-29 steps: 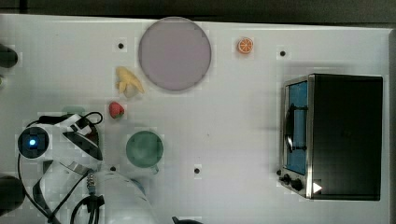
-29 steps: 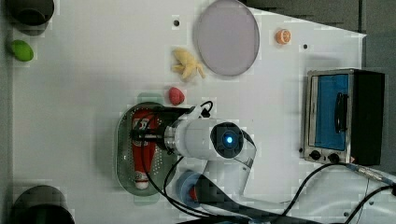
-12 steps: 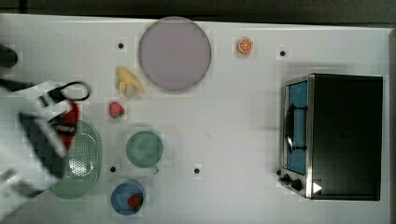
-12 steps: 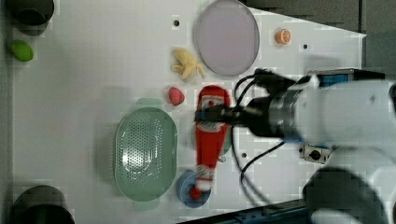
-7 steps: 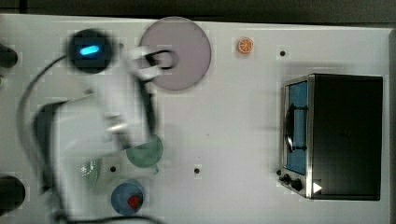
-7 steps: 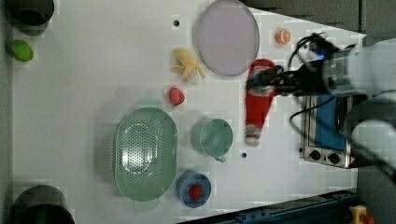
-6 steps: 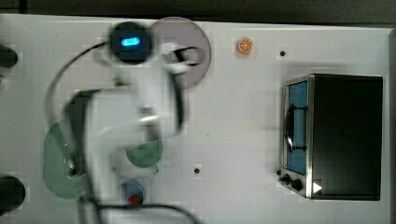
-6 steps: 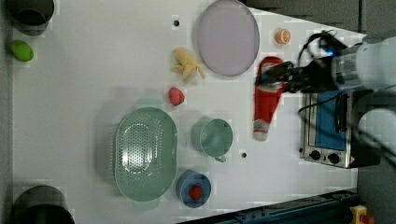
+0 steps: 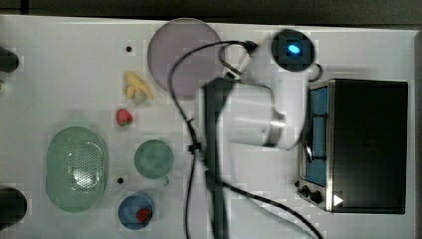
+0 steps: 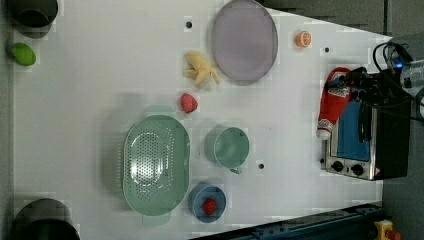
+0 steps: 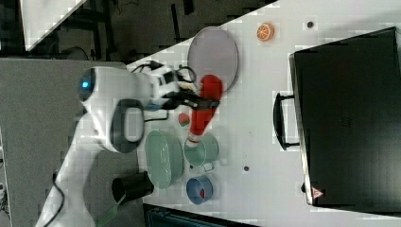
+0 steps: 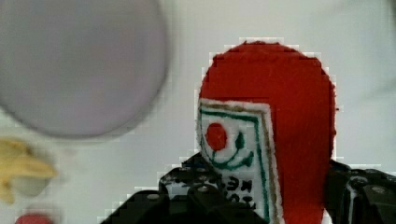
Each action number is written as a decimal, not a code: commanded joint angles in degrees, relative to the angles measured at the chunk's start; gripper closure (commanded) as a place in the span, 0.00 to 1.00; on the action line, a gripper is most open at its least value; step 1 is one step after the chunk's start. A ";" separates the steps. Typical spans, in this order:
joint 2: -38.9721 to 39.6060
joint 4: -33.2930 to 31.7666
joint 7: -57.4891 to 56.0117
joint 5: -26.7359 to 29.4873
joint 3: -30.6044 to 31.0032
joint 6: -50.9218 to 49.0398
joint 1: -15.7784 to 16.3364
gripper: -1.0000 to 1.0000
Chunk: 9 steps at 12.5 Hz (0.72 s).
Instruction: Pick ketchup from strainer and place it on the table
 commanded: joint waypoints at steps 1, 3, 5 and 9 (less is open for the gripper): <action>-0.65 -6.41 -3.10 0.18 1.06 5.59 2.22 0.41; -0.02 -11.05 -3.11 0.18 1.05 10.97 2.24 0.41; 1.70 -14.44 -3.09 0.18 1.02 14.62 2.23 0.41; 6.22 -16.81 -3.10 0.11 0.42 21.42 2.20 0.28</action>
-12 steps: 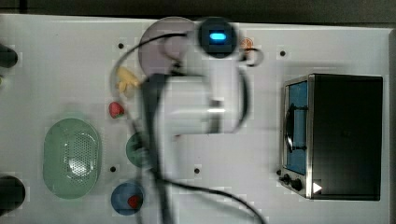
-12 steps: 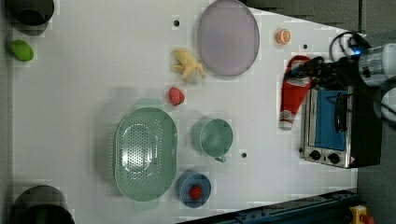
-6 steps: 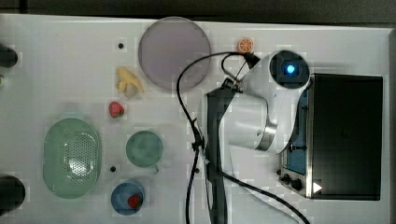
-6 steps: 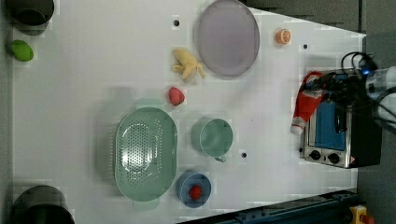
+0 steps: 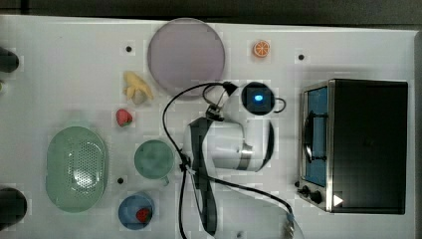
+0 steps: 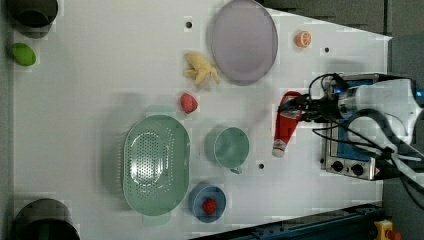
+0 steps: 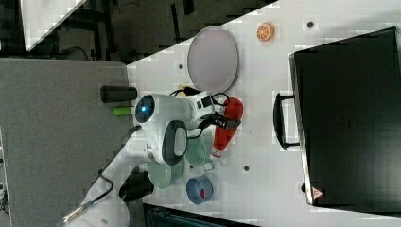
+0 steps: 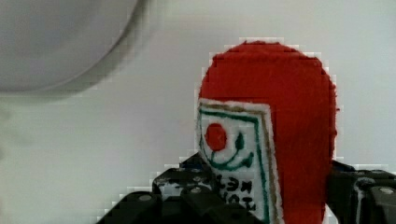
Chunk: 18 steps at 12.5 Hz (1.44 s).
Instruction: Pick ketchup from strainer and place it on the table
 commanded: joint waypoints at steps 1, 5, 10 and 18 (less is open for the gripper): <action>0.61 -0.73 -2.03 0.05 -0.64 2.43 -0.23 0.17; -3.55 0.12 -1.32 0.45 -0.09 0.99 -0.21 0.00; -14.30 9.57 8.07 0.59 0.49 -14.57 -0.19 0.00; -19.77 27.97 23.35 1.14 1.28 -36.99 0.18 0.00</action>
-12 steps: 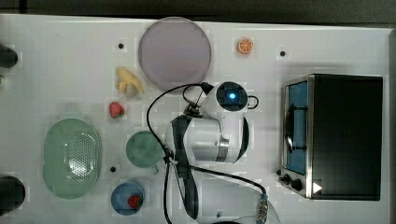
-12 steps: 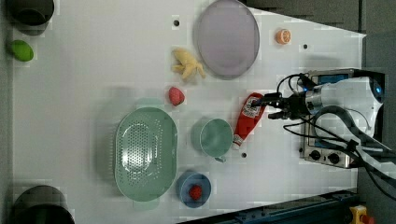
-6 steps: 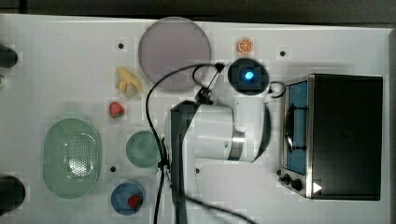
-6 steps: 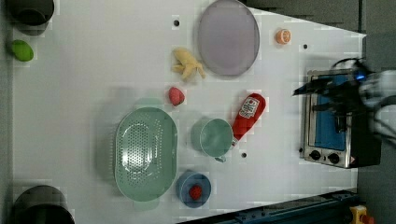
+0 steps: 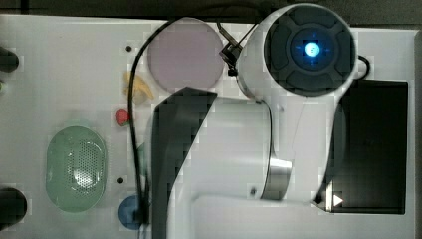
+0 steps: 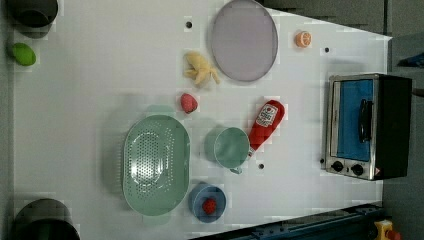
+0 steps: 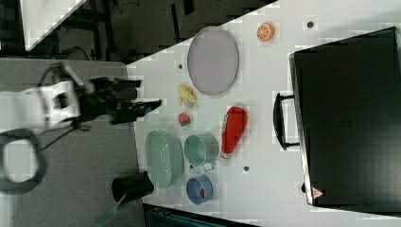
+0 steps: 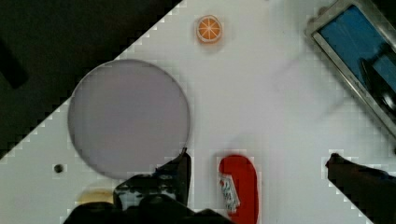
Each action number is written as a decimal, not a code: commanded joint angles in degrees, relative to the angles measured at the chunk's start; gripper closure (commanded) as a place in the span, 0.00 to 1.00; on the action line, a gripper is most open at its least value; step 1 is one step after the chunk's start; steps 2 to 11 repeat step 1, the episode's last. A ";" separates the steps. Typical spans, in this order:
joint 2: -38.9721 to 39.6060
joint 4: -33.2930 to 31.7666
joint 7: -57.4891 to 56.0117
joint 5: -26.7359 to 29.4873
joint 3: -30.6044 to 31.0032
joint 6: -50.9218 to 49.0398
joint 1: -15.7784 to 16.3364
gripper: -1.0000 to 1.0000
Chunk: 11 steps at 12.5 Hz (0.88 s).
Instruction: Pick ketchup from strainer and place it on the table
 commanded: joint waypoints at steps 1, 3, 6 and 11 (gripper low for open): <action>1.88 1.80 7.52 0.69 1.03 -6.58 0.86 0.00; 1.88 1.80 7.52 0.69 1.03 -6.58 0.86 0.00; 1.88 1.80 7.52 0.69 1.03 -6.58 0.86 0.00; 1.88 1.80 7.52 0.69 1.03 -6.58 0.86 0.00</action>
